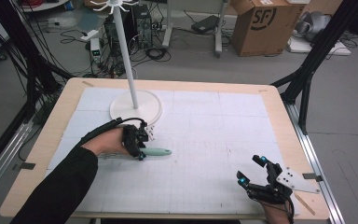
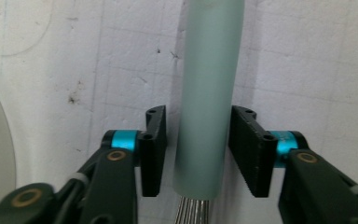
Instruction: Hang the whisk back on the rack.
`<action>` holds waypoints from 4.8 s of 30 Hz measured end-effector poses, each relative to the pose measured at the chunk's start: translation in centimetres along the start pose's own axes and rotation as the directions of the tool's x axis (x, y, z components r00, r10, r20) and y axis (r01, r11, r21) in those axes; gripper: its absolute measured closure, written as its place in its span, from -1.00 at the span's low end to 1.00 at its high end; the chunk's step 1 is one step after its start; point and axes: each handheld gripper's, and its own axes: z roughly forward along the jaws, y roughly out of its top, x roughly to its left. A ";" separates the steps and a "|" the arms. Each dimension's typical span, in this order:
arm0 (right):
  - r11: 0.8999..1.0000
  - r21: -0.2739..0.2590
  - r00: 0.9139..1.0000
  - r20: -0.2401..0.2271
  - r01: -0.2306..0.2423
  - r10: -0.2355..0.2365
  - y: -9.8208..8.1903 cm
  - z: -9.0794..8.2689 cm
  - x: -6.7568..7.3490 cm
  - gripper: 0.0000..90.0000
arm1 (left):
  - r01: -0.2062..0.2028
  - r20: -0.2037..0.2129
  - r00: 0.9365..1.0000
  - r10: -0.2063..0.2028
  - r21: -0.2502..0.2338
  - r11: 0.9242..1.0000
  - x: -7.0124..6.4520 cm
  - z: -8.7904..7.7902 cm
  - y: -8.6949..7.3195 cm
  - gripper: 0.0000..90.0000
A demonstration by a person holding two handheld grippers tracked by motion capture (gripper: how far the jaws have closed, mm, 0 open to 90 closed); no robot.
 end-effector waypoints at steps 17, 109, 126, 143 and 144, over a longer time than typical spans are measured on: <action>1.000 -0.003 1.000 -0.001 0.000 0.000 0.0 -0.1 0.0 -0.67 | -0.024 -0.001 1.000 0.024 0.052 0.998 0.2 -0.1 0.7 0.55; 1.000 -0.003 1.000 0.015 -0.009 0.009 -0.3 0.1 -0.4 -0.67 | 0.121 -0.165 0.843 -0.512 -0.869 0.479 3.4 -29.7 -10.1 0.54; 1.000 0.003 1.000 0.015 -0.015 0.015 -0.4 0.1 -0.5 -0.67 | 0.183 -0.126 0.844 -0.521 -0.846 0.501 5.5 -29.7 -10.2 0.54; 1.000 0.000 1.000 0.011 -0.011 0.011 -0.4 0.0 -0.4 -0.67 | 0.201 -0.121 0.824 -0.554 -0.851 0.485 6.6 -29.4 -11.2 0.54; 1.000 0.001 1.000 0.012 -0.013 0.013 -0.4 0.1 -0.4 -0.67 | 0.205 -0.119 0.826 -0.551 -0.847 0.490 6.7 -29.3 -11.2 0.54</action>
